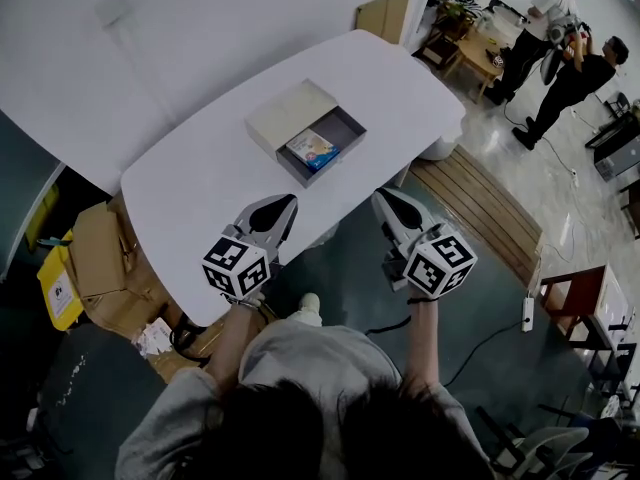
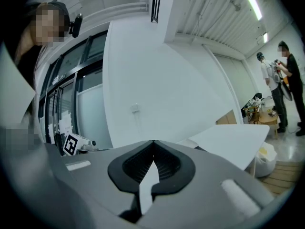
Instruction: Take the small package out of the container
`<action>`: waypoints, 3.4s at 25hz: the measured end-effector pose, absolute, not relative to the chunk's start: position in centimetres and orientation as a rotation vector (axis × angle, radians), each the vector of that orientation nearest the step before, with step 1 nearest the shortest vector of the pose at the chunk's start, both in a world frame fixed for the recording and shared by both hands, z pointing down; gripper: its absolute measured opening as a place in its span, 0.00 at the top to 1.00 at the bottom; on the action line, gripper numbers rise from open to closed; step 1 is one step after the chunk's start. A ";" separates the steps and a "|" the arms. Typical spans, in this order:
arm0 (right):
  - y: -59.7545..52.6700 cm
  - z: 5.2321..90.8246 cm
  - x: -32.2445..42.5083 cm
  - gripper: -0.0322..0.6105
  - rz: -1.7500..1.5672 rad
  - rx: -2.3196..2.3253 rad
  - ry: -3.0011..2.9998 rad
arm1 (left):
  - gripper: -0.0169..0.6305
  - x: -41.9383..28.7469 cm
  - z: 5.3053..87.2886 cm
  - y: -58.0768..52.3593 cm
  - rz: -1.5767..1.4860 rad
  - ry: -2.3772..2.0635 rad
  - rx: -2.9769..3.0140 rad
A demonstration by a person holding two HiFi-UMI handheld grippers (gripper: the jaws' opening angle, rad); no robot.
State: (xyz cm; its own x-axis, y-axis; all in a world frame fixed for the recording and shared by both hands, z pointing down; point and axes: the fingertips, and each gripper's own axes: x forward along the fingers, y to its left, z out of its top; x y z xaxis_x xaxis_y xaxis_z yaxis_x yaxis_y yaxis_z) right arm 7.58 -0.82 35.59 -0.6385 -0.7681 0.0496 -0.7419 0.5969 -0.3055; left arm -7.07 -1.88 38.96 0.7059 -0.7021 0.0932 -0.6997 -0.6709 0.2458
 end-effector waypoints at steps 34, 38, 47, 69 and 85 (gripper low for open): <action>-16.7 37.9 8.5 0.93 -0.606 -1.026 2.900 | 0.98 -5.2 41.5 -12.8 -0.028 -1.372 2.407; -18.8 38.0 9.2 0.93 -0.618 -0.931 2.943 | 0.98 -4.5 41.5 -14.1 -0.056 -1.458 2.350; -21.8 38.6 8.8 0.93 -0.627 -0.702 3.052 | 0.98 -3.5 41.9 -15.8 -0.083 -1.628 2.232; -26.1 44.1 2.5 0.93 -0.749 -0.520 3.257 | 0.98 -6.7 45.9 -17.1 -0.066 -1.684 2.010; -27.8 50.8 0.0 0.93 -1.077 -0.399 3.472 | 0.98 -7.6 49.5 -18.9 -0.043 -1.552 1.983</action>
State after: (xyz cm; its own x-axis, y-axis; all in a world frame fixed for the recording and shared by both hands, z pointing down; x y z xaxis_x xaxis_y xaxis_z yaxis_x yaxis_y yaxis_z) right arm 0.02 -27.78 50.84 -0.8477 -0.0485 0.5282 -0.3389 0.8155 -0.4692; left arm -7.64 -18.87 49.47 0.3115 -0.8892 0.3352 -0.8694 -0.1243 0.4783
